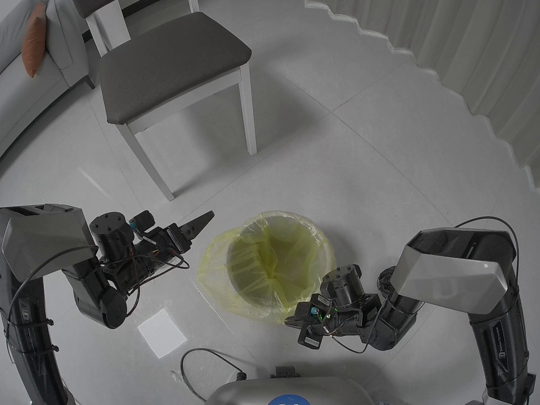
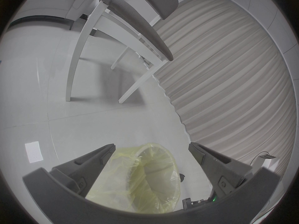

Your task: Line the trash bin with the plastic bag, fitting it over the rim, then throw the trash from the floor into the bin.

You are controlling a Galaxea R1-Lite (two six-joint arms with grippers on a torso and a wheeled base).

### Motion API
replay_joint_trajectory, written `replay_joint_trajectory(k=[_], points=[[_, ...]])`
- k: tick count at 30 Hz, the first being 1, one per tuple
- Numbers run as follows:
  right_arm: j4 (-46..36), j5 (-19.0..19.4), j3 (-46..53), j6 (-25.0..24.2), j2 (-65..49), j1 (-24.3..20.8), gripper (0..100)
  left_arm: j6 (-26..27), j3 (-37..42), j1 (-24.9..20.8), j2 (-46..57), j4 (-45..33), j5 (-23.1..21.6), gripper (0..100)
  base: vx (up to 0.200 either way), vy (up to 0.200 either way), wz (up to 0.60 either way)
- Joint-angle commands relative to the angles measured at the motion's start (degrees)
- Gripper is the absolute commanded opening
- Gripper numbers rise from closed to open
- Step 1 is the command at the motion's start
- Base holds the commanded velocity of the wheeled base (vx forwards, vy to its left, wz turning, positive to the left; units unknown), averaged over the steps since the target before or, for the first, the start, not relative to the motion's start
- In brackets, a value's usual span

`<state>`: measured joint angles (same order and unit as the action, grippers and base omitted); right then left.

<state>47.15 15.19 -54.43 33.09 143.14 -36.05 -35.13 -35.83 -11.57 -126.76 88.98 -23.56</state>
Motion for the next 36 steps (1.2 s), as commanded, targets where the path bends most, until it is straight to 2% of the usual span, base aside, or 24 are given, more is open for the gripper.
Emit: replay_joint_trajectory(k=[1, 6, 15, 23, 29, 32, 33, 36], points=[[-0.83, 0.10, -1.82, -0.39, 1.44, 0.45, 0, -0.02, 0.06, 0.14, 0.28, 1.02, 0.01, 100, 0.000, 0.000, 0.00], [-2.15, 0.37, -2.43, -1.36, 1.44, 0.72, 0, -0.02, 0.06, -0.03, 0.37, 1.02, 0.01, 100, 0.000, 0.000, 0.00], [-8.39, 3.88, -6.04, -8.83, 1.53, 1.16, 0, -0.02, 0.85, -0.38, 1.60, 1.02, 0.10, 100, 0.000, 0.000, 0.00], [-9.62, 6.52, -6.92, -13.13, 1.79, 1.16, 0, -0.02, 1.02, -0.38, 1.95, 1.02, 0.19, 100, 0.000, 0.000, 0.00], [-9.01, 6.52, -6.39, -12.61, 1.61, 1.16, 0, -0.02, 1.11, -0.38, 2.39, 1.02, 0.27, 100, 0.000, 0.000, 0.00], [-7.25, 6.52, -5.16, -10.15, 1.26, 1.59, 0, -0.11, 1.20, -0.03, 3.36, 1.02, 0.54, 100, 0.000, 0.000, 0.00], [-6.28, 6.52, -4.54, -9.27, 1.26, 1.59, 100, -0.11, 1.20, 0.06, 3.54, 1.02, 0.54, 100, 0.000, 0.000, 0.00], [-5.58, 6.43, -4.02, -8.83, 1.35, 1.51, 100, -0.11, 1.46, 0.06, 3.62, 1.02, 0.54, 100, 0.000, 0.000, 0.00]])
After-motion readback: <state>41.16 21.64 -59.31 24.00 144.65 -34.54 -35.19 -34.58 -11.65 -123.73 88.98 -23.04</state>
